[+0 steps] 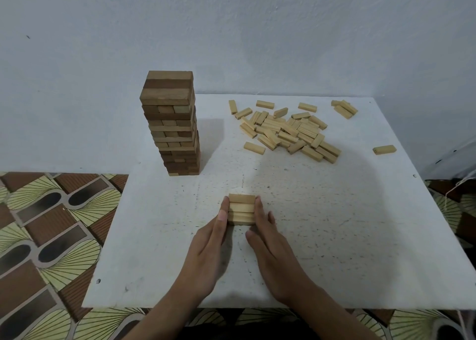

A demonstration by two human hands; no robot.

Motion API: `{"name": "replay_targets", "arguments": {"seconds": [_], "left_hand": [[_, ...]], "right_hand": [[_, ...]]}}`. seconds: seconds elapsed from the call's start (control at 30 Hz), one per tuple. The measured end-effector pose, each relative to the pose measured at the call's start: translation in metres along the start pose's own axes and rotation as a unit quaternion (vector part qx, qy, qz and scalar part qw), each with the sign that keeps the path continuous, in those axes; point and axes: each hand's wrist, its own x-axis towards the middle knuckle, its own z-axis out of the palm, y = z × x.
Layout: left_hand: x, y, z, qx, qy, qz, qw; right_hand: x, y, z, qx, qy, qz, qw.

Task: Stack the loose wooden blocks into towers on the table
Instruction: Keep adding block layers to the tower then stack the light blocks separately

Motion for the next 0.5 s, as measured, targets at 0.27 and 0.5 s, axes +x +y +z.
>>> {"name": "replay_targets", "arguments": {"seconds": [0.27, 0.5], "left_hand": [[-0.0021, 0.0042, -0.0003, 0.042, -0.004, 0.001, 0.999], [-0.0001, 0.0051, -0.0092, 0.072, -0.025, 0.027, 0.997]], "right_hand": [[0.0035, 0.0017, 0.0040, -0.006, 0.003, -0.009, 1.000], [0.0055, 0.0033, -0.0005, 0.004, 0.009, -0.022, 1.000]]}}
